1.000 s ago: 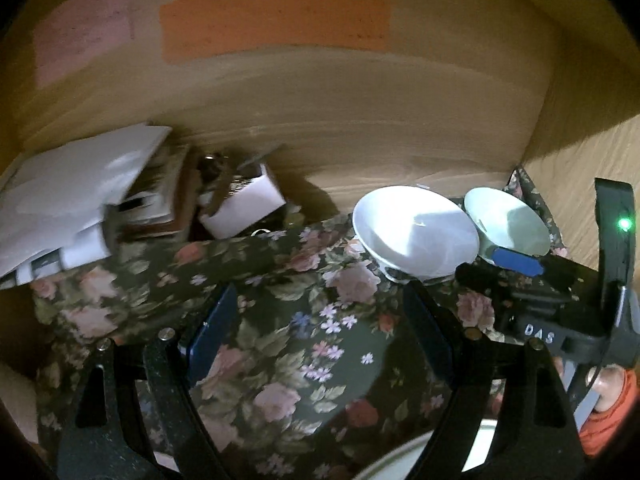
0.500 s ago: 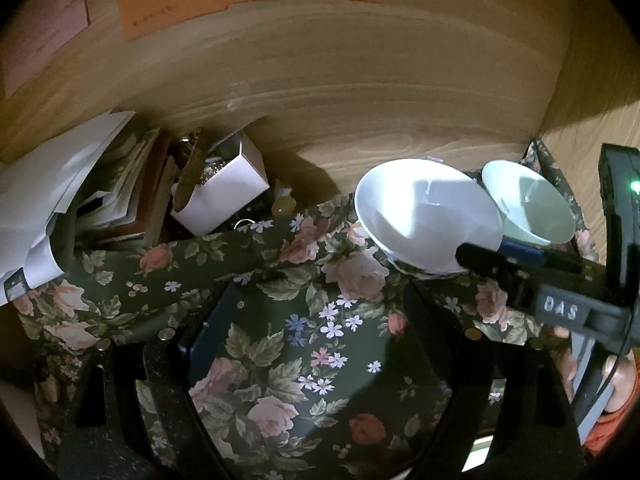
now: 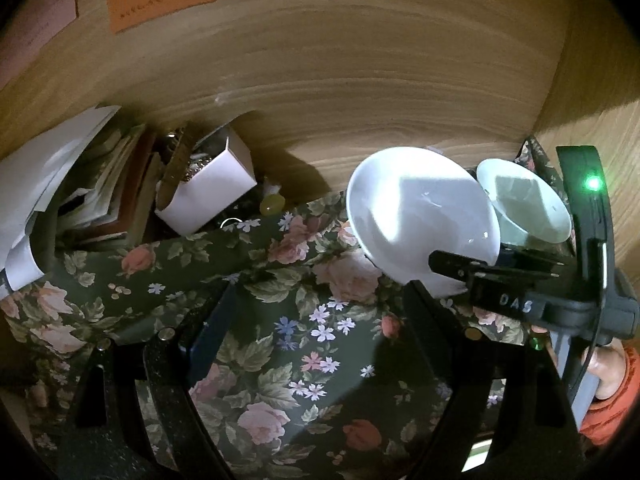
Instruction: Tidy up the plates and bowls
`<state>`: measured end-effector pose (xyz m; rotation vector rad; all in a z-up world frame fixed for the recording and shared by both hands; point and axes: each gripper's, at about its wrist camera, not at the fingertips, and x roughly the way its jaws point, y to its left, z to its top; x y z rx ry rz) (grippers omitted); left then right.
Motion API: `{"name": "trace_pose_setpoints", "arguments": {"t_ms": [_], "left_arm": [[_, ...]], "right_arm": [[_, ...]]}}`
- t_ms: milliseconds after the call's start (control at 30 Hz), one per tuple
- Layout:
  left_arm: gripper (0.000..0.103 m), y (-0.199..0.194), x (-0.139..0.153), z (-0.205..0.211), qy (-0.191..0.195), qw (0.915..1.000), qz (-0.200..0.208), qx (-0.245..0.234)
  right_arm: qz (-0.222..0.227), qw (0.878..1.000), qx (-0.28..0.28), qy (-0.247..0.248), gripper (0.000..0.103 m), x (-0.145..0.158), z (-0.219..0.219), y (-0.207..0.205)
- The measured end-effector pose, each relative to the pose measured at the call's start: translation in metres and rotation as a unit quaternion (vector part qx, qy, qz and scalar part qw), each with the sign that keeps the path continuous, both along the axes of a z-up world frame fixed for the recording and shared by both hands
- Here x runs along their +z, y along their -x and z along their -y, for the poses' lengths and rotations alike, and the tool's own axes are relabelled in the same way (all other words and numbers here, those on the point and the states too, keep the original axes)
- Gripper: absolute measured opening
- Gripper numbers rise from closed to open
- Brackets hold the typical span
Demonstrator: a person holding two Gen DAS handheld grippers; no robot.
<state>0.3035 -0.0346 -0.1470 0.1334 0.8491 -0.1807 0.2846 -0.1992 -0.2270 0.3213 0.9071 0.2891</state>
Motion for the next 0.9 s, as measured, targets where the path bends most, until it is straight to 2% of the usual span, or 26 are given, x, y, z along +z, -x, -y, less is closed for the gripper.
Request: {"name": "trace_pose_setpoints", "arguments": {"t_ms": [67,333,500,600,667,767,900], "left_arm": [[0.085,-0.001,-0.002,0.000,0.000,1.0000,-0.003,0.000],[0.085,-0.006,-0.006,-0.008,0.017,0.9994,-0.028,0.012],[0.085,-0.004,-0.013,-0.015,0.005,0.9989,-0.044,0.017],[0.085,-0.004,-0.020,-0.016,-0.005,0.9980,-0.061,0.016],[0.078,-0.003,-0.023,-0.018,-0.008,0.9975,-0.068,0.015],[0.060,-0.004,-0.029,-0.016,-0.007,0.9960,-0.089,0.010],[0.052,-0.004,-0.035,-0.014,-0.001,0.9939,-0.110,-0.002]], "right_arm": [[-0.005,1.000,0.021,0.003,0.027,0.000,-0.005,0.002],[-0.014,0.993,0.108,0.036,0.023,0.007,-0.034,0.038],[-0.002,0.995,0.093,0.032,0.023,0.015,-0.027,0.058],[0.003,0.997,0.076,0.006,0.027,0.025,-0.014,0.065],[0.002,0.997,0.070,-0.012,0.036,0.027,-0.004,0.066],[0.002,0.998,0.063,-0.020,0.037,0.026,-0.011,0.066],[-0.005,0.997,0.070,-0.020,0.037,0.019,-0.019,0.051]]}}
